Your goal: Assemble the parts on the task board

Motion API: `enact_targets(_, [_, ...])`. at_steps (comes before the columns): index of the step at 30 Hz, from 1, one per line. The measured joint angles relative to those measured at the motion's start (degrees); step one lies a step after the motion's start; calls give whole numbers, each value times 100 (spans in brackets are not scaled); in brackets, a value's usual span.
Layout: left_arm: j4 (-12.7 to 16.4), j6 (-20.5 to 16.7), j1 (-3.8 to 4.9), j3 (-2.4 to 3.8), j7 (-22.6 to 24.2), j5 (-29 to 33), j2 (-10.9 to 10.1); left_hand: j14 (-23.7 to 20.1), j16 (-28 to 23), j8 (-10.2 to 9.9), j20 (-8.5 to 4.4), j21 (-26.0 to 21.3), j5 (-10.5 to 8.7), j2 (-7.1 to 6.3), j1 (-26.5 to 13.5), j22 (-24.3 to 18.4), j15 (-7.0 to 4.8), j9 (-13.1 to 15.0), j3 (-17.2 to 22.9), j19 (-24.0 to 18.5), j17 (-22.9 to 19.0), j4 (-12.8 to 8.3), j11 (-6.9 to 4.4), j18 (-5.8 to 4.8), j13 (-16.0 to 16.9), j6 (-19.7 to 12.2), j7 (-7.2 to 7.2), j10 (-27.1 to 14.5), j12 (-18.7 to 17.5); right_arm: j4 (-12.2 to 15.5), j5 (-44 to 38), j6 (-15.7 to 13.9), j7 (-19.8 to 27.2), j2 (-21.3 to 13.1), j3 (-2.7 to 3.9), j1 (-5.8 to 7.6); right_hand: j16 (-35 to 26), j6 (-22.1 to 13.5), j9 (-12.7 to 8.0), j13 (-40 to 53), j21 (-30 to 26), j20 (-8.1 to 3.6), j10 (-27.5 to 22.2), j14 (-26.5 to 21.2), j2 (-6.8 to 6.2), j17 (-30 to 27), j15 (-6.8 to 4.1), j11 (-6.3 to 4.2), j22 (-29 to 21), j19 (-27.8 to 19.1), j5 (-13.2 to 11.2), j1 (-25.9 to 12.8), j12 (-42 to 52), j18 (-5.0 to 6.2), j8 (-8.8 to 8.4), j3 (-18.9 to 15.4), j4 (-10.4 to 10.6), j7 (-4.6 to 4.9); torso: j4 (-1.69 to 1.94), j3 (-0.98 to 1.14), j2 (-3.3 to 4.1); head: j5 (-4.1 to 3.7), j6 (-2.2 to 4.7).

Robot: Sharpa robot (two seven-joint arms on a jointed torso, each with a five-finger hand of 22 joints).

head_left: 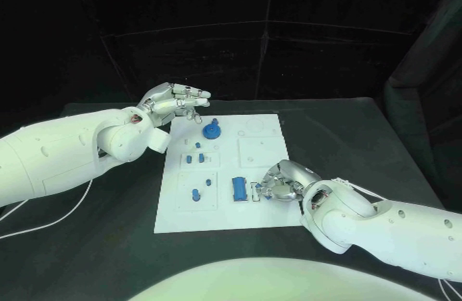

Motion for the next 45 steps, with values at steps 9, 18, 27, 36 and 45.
enact_targets(9, [11, 8, 0, 0, -11, -2, -4, 0, 0, 0, 0, 0, 0, 0, 0, -8, 0, 0, 0, 0, -8, 0, 0, 0, 0, 0, 0, 0, 0, -86, -43, -13, -102, 105, 2, 0, 23, 40, 34, 57, 0, -49, 41, 1, -84, -1, -22, -40, 19, 9, 0, -84, 0, 0, 187, -54, 156, -43, -4, -1, -1, 8, -20])
enact_targets(18, [23, 16, 0, 0, -17, -3, -12, 0, 0, 0, 0, 0, 0, 0, 0, -8, 0, 0, 0, 0, -7, 0, 0, 0, 0, 0, 0, 0, 0, -130, -132, -10, -210, 183, 2, 3, 28, 91, 353, 128, 0, -49, 82, -10, -124, -1, -50, -81, 27, 9, -175, -178, 37, 0, 335, -123, 327, -136, -2, -3, -8, 24, -19])
enact_targets(27, [32, 16, 0, 0, -19, -3, -23, 0, 0, 0, 0, 0, 0, 0, 0, -8, 0, 0, 0, 0, -7, 0, 0, 0, 0, 0, 0, 0, 0, -121, -249, -12, -286, 200, 1, 1, 49, 177, 446, 176, 0, -70, 104, -21, -149, -1, -60, -102, 50, 30, -357, -213, 78, 1, 418, -194, 460, -259, -5, -3, -7, 35, -15])
enact_targets(36, [36, 16, 1, 0, -22, -5, -24, 0, 0, 0, 0, 0, 0, 0, 0, -7, 0, 0, 0, 0, -7, 0, 0, 0, 0, 0, 0, 0, 0, -118, -310, -17, -304, 215, 1, 1, 49, 213, 534, 198, 0, -70, 112, -22, -285, -2, -61, -111, 55, 30, -685, -474, 87, 0, 536, -517, 808, -294, -9, -1, -5, 35, -21])
enact_targets(45, [40, 17, 1, 0, -26, -5, -27, 0, 0, 0, 0, 0, 0, 0, 0, -7, 0, 0, 0, 0, -6, 0, 0, 0, 0, 0, 0, 0, 0, -143, -336, -27, -304, 226, 1, 1, 49, 126, 598, 202, 0, -69, 112, -22, -391, -2, -61, -111, 42, 30, -861, -725, 87, 0, 598, -1356, 1296, -295, -9, -1, -5, 31, -21])
